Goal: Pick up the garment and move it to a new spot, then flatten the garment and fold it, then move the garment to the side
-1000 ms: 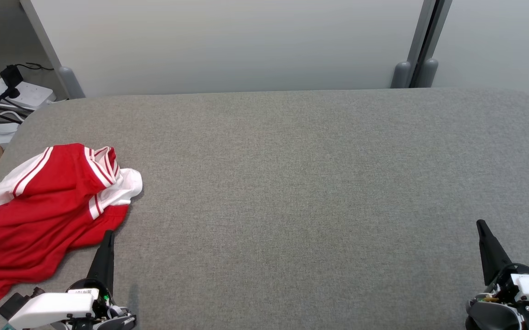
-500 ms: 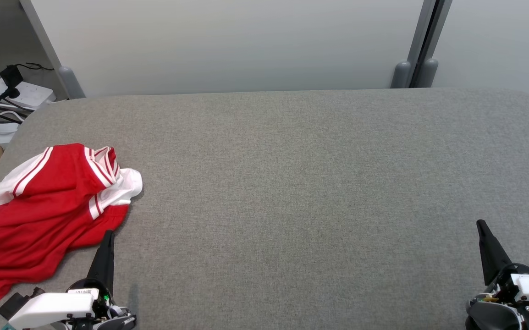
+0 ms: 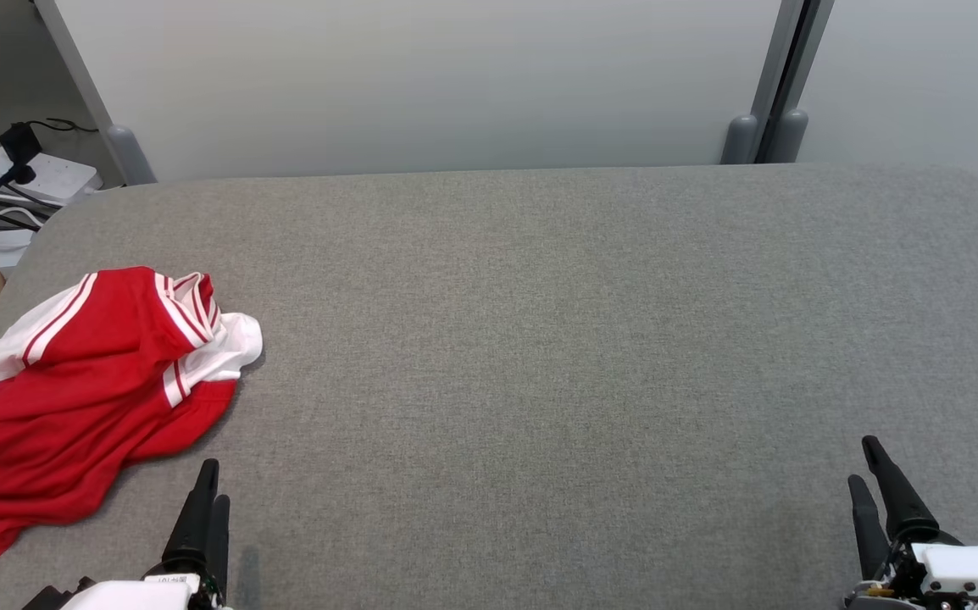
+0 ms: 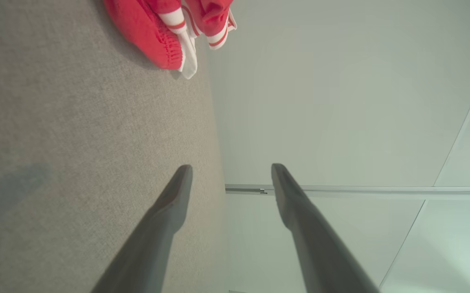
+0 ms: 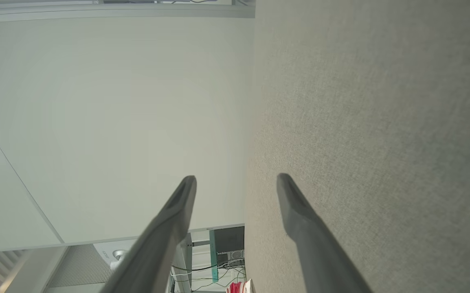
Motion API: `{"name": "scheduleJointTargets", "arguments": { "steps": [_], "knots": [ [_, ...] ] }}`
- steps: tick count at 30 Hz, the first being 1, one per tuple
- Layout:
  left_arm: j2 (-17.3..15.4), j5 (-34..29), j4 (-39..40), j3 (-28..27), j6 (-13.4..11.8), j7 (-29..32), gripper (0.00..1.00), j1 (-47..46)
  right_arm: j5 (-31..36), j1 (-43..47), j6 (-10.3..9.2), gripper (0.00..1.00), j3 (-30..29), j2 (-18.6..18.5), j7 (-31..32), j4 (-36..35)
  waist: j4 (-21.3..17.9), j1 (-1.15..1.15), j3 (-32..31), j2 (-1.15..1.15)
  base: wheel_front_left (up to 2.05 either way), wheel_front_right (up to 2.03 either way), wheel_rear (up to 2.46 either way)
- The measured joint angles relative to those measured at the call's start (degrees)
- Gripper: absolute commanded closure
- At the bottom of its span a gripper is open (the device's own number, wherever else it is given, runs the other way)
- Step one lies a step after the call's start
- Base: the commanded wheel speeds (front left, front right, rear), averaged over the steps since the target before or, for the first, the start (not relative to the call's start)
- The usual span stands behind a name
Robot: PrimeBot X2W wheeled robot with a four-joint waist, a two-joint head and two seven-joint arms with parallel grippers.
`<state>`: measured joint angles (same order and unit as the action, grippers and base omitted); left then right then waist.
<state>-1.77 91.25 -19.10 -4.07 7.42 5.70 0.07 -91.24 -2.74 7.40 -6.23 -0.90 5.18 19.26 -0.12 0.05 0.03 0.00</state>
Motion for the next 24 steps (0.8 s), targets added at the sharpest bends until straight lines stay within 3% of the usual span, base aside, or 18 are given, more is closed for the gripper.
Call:
{"name": "scheduleJointTargets", "arguments": {
  "steps": [24],
  "knots": [
    [-3.2,-16.6,-0.2,3.3,0.0,-4.4,0.0,-1.7,18.2,-2.8,0.0,0.0,3.0,-0.2,-3.9,0.3,-0.8,-0.03,0.2,0.0,0.0,0.0,0.0]
  ]
}}
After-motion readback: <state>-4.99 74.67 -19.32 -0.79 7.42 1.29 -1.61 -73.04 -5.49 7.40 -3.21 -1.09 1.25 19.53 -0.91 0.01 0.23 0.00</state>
